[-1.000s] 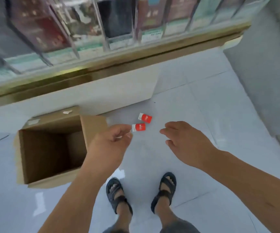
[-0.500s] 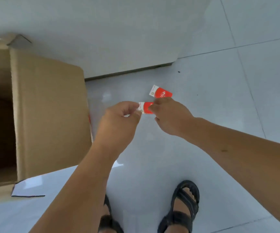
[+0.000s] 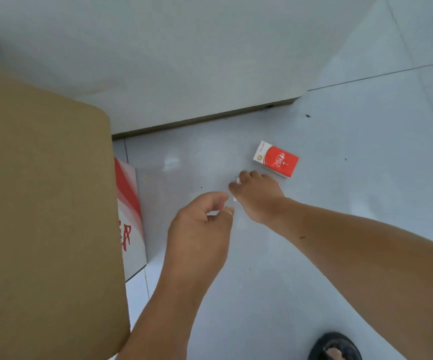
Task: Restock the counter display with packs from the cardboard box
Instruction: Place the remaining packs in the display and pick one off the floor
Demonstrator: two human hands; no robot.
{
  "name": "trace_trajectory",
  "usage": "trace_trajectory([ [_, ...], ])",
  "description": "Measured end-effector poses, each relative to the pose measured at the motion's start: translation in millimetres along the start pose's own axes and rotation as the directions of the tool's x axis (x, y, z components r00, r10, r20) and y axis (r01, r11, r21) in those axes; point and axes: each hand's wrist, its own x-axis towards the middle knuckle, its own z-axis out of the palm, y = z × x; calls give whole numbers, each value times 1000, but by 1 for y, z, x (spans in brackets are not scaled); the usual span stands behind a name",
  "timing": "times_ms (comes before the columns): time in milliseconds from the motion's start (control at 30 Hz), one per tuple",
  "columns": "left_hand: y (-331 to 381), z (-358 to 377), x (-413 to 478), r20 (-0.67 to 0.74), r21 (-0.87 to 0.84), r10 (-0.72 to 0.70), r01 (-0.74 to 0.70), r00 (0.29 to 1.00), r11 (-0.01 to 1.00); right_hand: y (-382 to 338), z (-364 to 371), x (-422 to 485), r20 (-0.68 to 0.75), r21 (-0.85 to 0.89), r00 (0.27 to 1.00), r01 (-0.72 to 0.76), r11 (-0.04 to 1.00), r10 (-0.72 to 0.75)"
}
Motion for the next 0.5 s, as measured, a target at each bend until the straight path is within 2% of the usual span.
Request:
trace_trajectory([
  [133, 22, 0, -32, 19, 40, -13, 12, 1000, 999, -1, -49, -53, -62, 190, 994, -72, 979, 85],
  [300, 77, -20, -109, 50, 51, -4, 2, 999, 999, 5, -159, -163, -188, 426, 966, -82, 901, 177],
  [400, 122, -48, -165, 107, 20, 31, -33, 994, 999, 1, -243, -231, -183, 628, 938, -119, 769, 294],
  [500, 175, -88, -225, 152, -26, 146, -144, 978, 989, -12, -331, -293, -161, 788, 901, -129, 602, 404],
])
